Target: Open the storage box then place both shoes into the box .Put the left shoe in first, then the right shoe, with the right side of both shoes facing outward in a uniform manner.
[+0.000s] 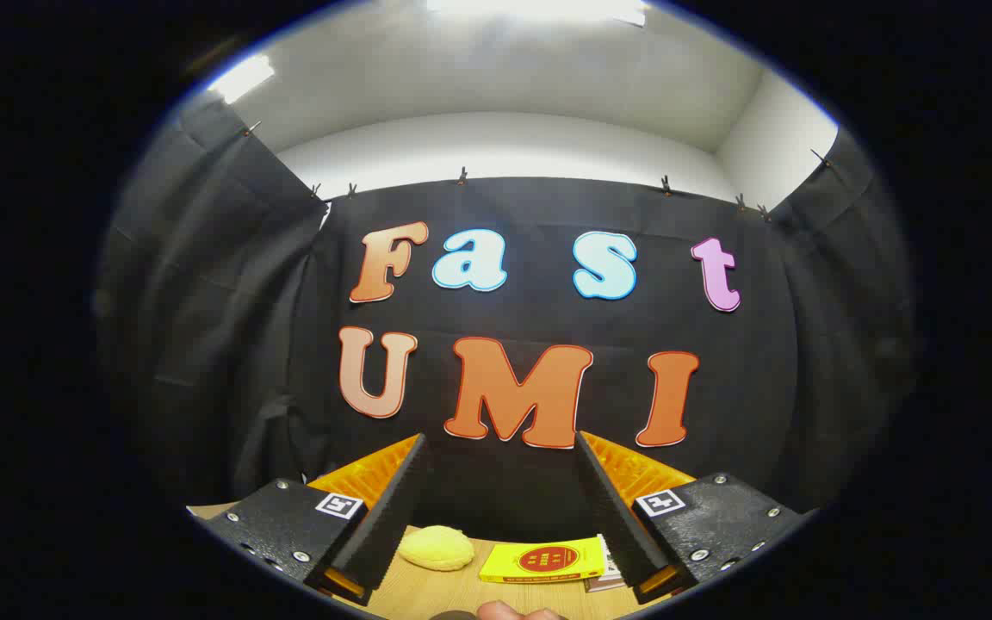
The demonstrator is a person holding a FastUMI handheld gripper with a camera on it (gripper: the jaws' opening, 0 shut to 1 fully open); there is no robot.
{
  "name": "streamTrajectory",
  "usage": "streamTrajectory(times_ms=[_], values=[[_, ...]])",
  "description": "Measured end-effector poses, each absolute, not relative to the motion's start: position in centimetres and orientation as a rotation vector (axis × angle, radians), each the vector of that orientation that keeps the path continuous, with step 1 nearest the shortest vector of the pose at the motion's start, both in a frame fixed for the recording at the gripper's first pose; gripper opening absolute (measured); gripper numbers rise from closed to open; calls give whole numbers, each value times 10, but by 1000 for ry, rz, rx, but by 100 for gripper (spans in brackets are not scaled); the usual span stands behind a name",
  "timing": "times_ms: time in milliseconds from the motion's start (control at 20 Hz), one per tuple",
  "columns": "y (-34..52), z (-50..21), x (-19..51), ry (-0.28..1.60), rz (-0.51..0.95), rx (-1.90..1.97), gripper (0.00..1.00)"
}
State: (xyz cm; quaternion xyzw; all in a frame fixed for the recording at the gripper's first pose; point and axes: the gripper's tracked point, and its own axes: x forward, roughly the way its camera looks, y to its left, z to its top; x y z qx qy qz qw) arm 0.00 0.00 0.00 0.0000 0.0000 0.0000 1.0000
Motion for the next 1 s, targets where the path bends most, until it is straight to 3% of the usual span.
streamTrajectory(times_ms=[450,1000], values=[[3,4,2,-26,46,5,99],[51,-6,13,-25,202,21,99]])
